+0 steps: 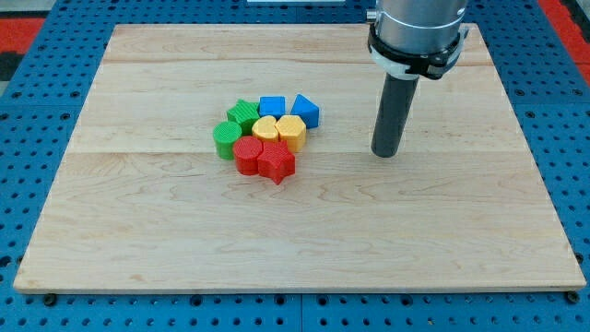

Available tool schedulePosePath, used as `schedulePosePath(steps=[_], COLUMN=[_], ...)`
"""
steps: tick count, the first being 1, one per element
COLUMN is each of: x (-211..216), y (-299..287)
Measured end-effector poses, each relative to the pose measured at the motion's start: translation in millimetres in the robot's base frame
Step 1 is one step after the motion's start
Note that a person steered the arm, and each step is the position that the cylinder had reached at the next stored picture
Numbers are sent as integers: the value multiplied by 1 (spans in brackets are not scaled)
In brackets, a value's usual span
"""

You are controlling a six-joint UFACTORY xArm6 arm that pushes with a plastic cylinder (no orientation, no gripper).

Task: Point your hand to the left of the red circle

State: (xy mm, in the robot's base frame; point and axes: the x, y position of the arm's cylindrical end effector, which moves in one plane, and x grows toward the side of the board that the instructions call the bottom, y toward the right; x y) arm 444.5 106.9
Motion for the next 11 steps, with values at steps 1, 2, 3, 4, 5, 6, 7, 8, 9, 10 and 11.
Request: schedulePosePath(steps=[1, 2, 3, 4, 5, 6, 7, 8, 9, 10, 11], x=[0, 0, 0, 10, 62, 81, 78, 37, 16, 15, 7], y=[0, -4, -5, -5, -27, -135, -226, -237, -235, -214, -206])
